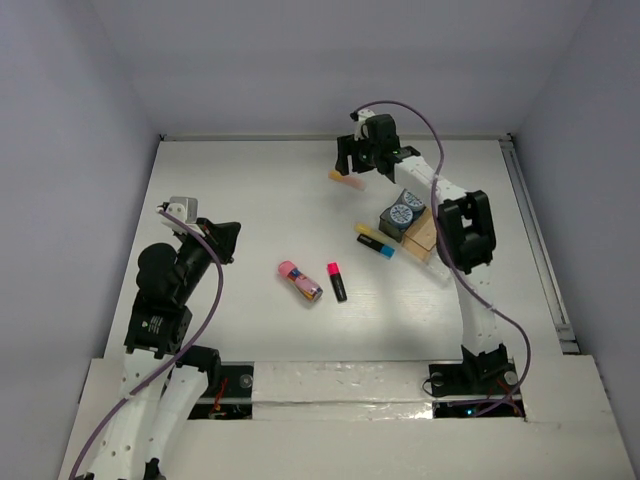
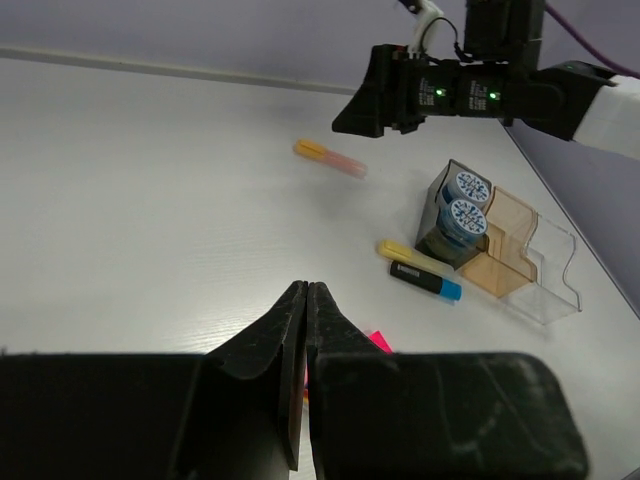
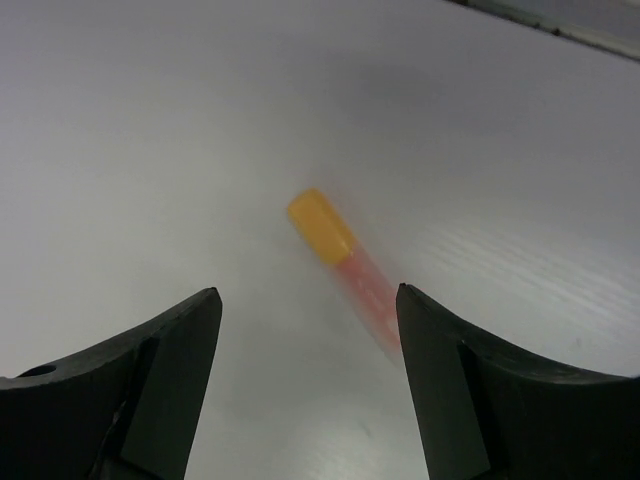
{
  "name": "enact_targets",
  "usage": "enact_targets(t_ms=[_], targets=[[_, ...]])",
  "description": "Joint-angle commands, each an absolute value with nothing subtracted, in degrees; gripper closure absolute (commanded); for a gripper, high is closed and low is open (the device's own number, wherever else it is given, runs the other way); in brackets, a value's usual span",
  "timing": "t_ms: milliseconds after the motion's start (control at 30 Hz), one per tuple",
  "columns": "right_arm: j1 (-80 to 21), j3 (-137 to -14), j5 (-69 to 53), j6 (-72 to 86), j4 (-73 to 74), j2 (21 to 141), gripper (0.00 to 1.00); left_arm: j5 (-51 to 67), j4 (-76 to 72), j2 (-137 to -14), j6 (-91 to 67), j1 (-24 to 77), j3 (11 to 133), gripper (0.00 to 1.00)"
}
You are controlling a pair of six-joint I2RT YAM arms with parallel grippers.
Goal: Sort the stationery into containers
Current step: Pick up the pen from the center of the board.
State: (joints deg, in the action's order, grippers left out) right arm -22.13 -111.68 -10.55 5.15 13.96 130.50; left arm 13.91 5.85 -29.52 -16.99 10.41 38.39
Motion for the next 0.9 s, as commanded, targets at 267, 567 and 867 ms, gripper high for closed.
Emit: enact_targets(t_ms=[267, 567, 867], targets=[[-22.6, -132.4, -12.8, 0.7, 27.9, 145.1, 0.17, 14.7, 3.3, -29.4, -16.9, 10.8, 40.4, 1.0], [-24.2, -130.4, -8.5, 0.7, 30.3, 148.0, 0.3, 14.6, 3.2, -29.5, -16.9, 10.8, 40.5, 1.0], [-28.6, -124.0, 3.1, -1.4, 28.0, 144.4, 0.83, 15.0, 3.3, -29.2, -17.0, 10.8, 40.4, 1.0]])
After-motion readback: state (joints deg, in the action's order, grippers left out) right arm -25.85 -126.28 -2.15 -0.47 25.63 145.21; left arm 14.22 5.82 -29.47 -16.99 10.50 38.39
